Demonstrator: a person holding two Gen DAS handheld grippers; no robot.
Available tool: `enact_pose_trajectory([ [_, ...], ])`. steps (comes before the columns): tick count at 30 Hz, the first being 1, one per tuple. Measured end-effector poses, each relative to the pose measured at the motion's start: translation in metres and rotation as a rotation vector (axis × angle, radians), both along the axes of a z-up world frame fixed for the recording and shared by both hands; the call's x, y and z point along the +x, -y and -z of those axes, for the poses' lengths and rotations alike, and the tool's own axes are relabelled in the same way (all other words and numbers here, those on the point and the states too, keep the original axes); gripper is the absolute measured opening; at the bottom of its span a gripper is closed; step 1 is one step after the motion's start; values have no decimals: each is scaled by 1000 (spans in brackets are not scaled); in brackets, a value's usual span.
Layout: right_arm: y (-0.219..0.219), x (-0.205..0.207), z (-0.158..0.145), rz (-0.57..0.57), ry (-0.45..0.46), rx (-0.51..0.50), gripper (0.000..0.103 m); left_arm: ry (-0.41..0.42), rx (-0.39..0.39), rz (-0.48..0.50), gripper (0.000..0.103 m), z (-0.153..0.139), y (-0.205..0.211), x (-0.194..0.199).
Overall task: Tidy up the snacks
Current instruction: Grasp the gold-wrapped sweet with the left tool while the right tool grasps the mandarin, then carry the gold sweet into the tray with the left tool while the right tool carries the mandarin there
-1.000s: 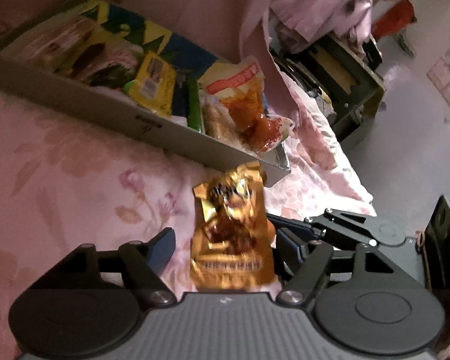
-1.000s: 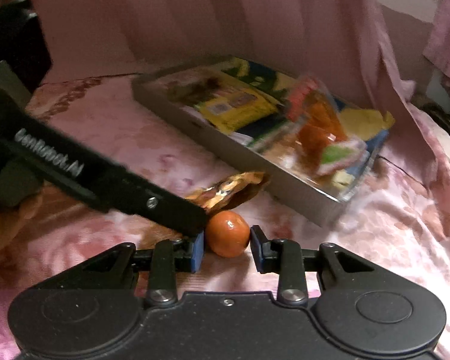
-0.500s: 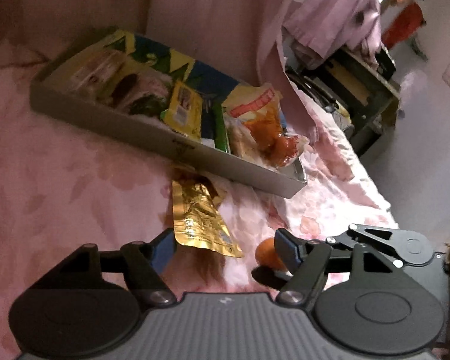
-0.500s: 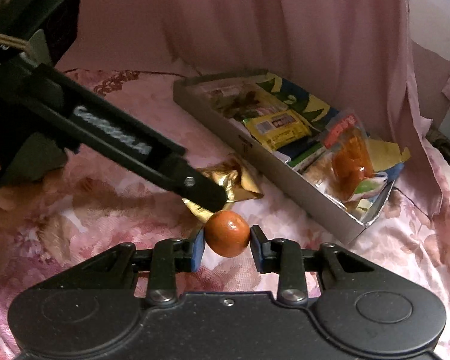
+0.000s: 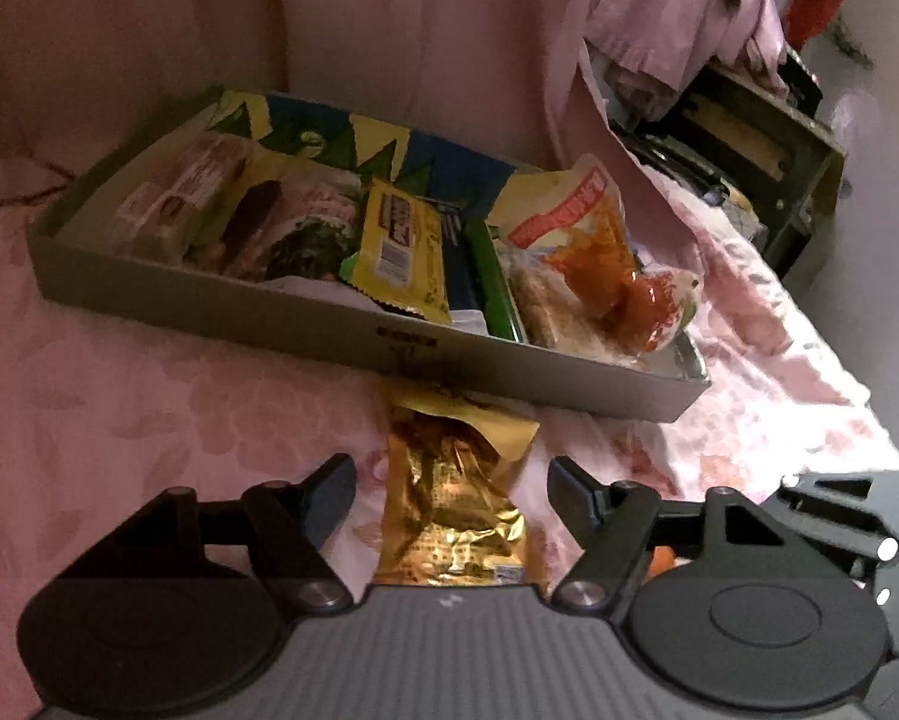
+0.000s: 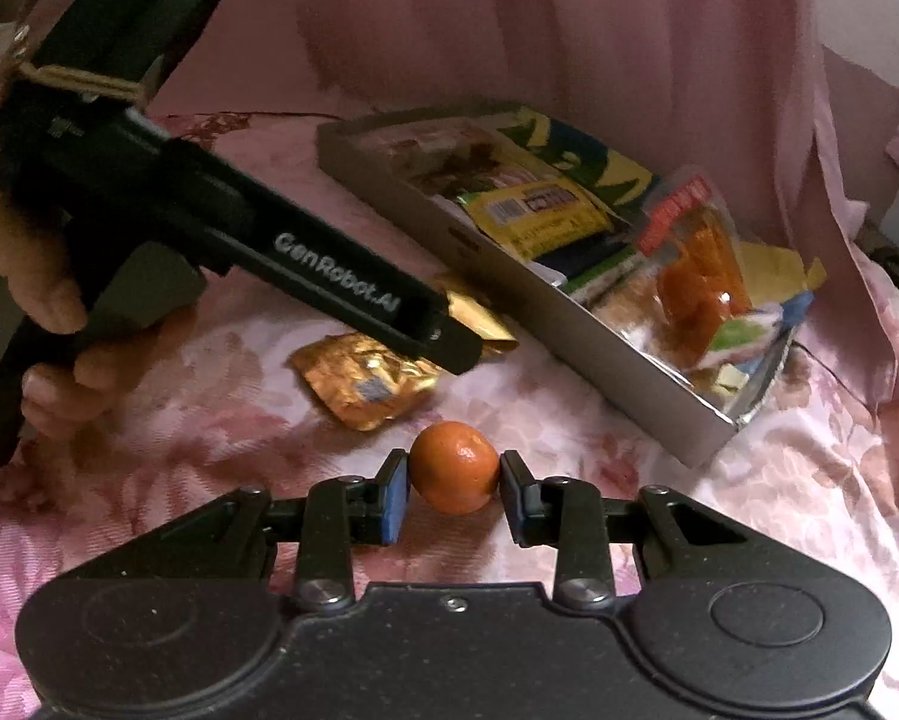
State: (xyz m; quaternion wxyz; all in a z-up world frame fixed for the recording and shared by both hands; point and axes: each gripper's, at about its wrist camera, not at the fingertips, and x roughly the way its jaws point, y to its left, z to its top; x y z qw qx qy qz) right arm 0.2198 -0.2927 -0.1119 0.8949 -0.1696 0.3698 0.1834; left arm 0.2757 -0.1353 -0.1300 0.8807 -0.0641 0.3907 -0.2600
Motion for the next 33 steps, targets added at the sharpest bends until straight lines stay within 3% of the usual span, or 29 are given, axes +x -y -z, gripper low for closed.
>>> enact_pose_trajectory([
  [2, 1, 1, -1, 12, 2, 2, 34, 32, 76, 18, 66, -1, 8, -4],
  [4, 0, 1, -3, 21, 8, 3, 34, 68, 154, 51, 53, -1, 17, -9],
  [5, -1, 0, -4, 25, 9, 1, 34, 75, 171, 65, 53, -2, 20, -12],
  [8, -2, -7, -8, 35, 21, -18, 34, 52, 170, 62, 49, -5, 19, -17],
  [12, 1, -16, -17, 60, 42, -25, 34, -29, 104, 11, 38, -9, 0, -23],
  [15, 4, -21, -25, 92, 50, -7, 34, -102, 53, -16, 37, -9, -15, -29],
  [20, 2, -31, -37, 118, 67, -5, 34, -121, 85, -18, 38, -11, -22, -46],
  [24, 5, -38, -43, 146, 70, 8, 35, -100, 128, -23, 44, -14, -20, -56],
  [30, 9, -36, -43, 163, 75, 22, 34, -48, 196, 19, 66, -12, -5, -61],
  [33, 9, -33, -41, 161, 73, 26, 34, -23, 222, 33, 67, -7, 0, -60],
])
